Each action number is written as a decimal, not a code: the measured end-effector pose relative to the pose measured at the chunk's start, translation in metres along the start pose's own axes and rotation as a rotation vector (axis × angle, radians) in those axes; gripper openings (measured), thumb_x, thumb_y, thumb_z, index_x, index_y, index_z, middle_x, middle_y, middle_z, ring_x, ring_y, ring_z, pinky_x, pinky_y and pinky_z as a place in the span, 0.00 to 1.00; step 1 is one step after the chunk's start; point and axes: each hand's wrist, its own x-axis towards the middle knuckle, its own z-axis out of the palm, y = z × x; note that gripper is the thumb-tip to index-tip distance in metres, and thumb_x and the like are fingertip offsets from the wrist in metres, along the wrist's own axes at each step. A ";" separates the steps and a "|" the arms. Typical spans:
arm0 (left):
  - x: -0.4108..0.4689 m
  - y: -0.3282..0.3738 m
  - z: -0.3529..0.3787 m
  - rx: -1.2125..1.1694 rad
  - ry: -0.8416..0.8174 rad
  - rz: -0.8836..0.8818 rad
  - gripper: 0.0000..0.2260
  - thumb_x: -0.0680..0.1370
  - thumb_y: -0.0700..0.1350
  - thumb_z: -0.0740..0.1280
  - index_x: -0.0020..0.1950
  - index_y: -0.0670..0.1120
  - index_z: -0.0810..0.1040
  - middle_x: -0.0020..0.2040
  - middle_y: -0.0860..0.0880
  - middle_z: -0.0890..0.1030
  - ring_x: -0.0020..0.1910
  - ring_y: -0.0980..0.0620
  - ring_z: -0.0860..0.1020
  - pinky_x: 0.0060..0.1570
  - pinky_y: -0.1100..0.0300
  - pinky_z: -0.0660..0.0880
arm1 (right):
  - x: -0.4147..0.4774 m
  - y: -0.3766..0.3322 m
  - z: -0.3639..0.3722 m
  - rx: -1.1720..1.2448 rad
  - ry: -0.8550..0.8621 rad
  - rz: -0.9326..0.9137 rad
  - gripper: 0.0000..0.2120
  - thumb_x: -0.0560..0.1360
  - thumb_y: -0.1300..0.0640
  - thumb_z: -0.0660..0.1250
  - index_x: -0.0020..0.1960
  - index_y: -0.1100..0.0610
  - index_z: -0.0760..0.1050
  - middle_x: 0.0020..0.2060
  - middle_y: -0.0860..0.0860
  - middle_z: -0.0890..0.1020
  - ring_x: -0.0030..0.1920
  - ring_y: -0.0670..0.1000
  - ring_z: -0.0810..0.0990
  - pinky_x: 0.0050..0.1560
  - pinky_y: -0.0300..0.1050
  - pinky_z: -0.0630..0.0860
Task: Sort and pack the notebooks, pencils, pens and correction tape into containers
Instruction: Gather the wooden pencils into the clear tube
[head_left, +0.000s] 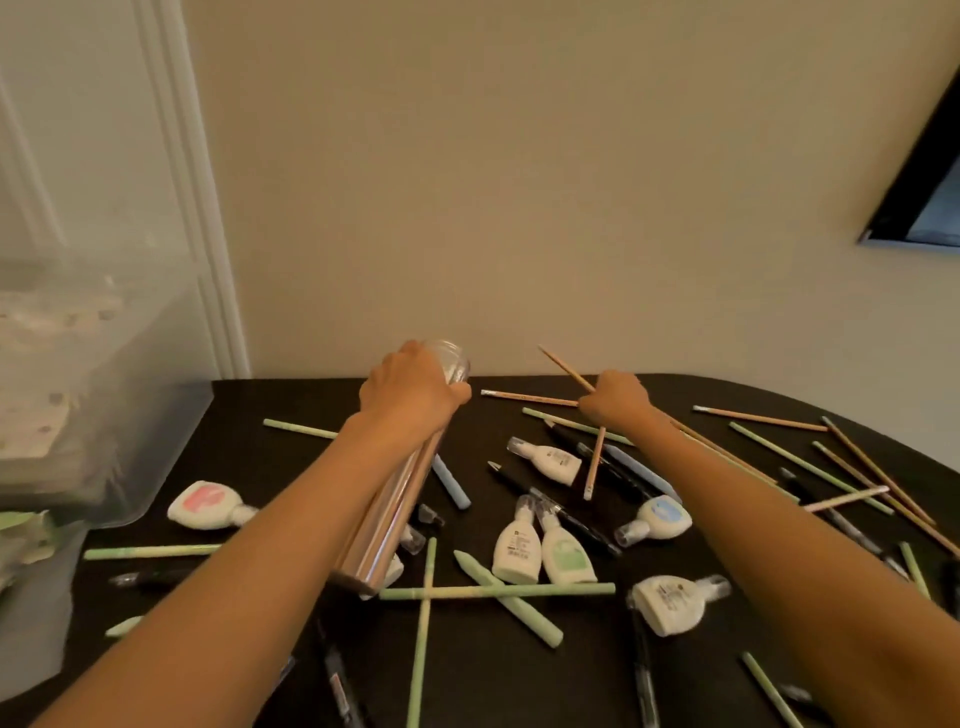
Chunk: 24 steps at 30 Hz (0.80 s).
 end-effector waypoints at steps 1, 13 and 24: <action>-0.002 0.005 0.004 0.006 -0.004 0.014 0.25 0.75 0.53 0.67 0.66 0.42 0.66 0.59 0.43 0.73 0.57 0.44 0.73 0.46 0.56 0.66 | 0.000 0.014 -0.002 -0.006 -0.005 0.016 0.12 0.75 0.59 0.63 0.56 0.65 0.76 0.48 0.59 0.78 0.44 0.55 0.75 0.42 0.45 0.71; -0.024 0.031 0.019 0.028 -0.035 0.042 0.24 0.75 0.53 0.67 0.65 0.41 0.67 0.57 0.44 0.74 0.49 0.48 0.70 0.44 0.58 0.65 | -0.022 0.057 0.010 -0.105 -0.074 -0.494 0.07 0.75 0.58 0.67 0.52 0.54 0.80 0.57 0.53 0.70 0.52 0.52 0.74 0.52 0.44 0.72; -0.002 0.026 0.015 0.056 -0.010 -0.023 0.26 0.74 0.54 0.68 0.66 0.42 0.65 0.56 0.44 0.73 0.50 0.48 0.71 0.45 0.57 0.67 | 0.011 0.020 0.014 -0.389 0.114 -0.523 0.14 0.79 0.64 0.58 0.64 0.58 0.67 0.59 0.58 0.71 0.53 0.58 0.75 0.53 0.49 0.71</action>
